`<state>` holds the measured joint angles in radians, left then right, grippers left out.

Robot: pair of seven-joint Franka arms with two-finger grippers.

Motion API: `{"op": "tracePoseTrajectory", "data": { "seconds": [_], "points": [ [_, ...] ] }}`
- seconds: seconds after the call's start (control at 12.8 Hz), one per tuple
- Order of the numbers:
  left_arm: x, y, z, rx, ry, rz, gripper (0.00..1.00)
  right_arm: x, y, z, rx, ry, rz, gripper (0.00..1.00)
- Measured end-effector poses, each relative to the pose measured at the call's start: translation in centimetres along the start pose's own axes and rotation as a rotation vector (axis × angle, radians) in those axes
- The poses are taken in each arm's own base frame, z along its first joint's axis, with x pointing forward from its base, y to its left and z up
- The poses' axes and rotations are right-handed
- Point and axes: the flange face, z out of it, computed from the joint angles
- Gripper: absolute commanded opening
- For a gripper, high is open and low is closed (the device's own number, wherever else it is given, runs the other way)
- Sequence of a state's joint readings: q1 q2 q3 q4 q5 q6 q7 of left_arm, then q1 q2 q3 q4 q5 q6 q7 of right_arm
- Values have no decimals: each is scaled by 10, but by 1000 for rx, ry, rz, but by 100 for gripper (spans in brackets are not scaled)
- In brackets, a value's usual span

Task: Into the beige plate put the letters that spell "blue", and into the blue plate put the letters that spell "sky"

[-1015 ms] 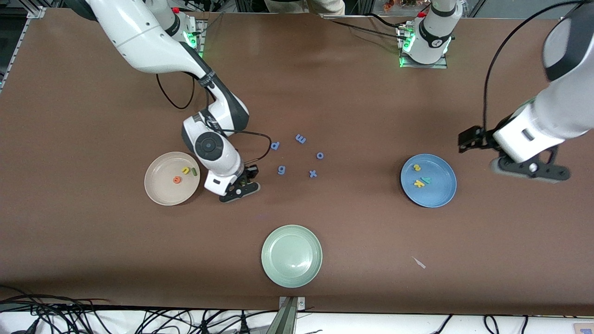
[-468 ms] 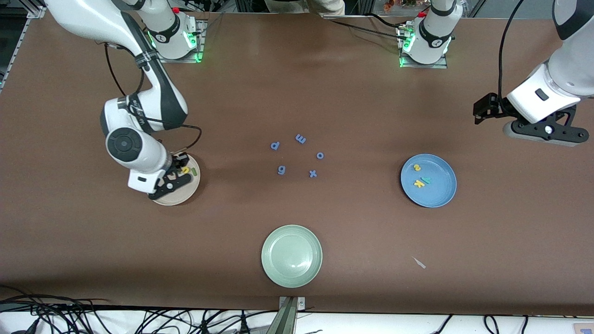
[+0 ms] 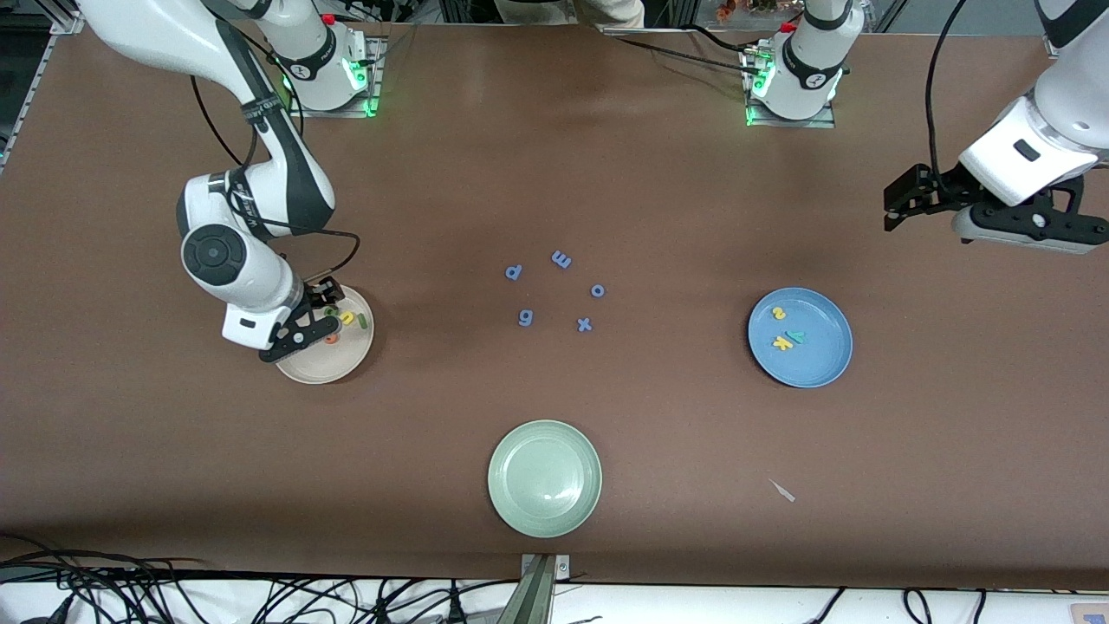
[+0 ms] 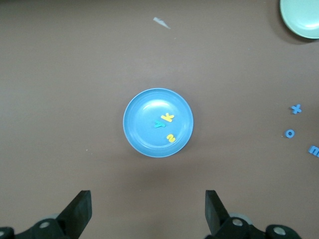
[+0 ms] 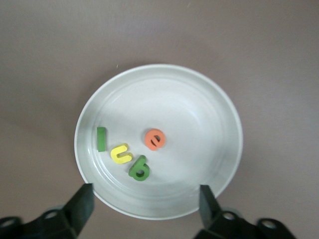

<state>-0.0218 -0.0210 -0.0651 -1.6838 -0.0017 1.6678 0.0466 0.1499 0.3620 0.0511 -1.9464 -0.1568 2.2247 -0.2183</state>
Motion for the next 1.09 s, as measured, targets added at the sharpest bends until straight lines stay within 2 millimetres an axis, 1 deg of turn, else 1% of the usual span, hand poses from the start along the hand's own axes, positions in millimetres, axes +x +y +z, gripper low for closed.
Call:
{"op": "tracePoseTrajectory", "data": {
  "seconds": [0.08, 0.23, 0.39, 0.55, 0.62, 0.7, 0.78, 0.86, 0.94, 1.01, 1.09],
  "points": [
    [-2, -4, 1, 0, -8, -7, 100, -2, 3, -20, -10, 21, 6, 100],
    [-3, -4, 2, -1, -24, -8, 100, -15, 7, -74, -12, 29, 29, 100],
    [-5, -4, 2, -2, -34, -7, 100, -32, 7, -140, 43, 17, 76, 100],
    [-6, -4, 3, -2, -44, -9, 100, -51, 8, -214, 64, 2, 124, 100],
    [-6, -5, 3, -2, -44, -9, 100, -61, 8, -247, 65, 2, 144, 100],
    [-6, -5, 3, -2, -44, -9, 100, -71, 9, -276, 65, 6, 157, 100],
    [-6, -5, 3, -2, -43, -9, 100, -82, 14, -296, 64, 15, 174, 100],
    [-6, -5, 2, -2, -43, -9, 100, -94, 24, -310, 72, 27, 201, 100],
    [-6, -4, 2, -2, -43, -8, 100, -107, 40, -316, 90, 33, 238, 100],
    [-6, -3, 2, -2, -42, -6, 100, -120, 56, -318, 109, 26, 272, 100],
    [-5, -2, 2, -2, -42, -5, 100, -129, 68, -317, 119, 18, 295, 100]
  ]
}}
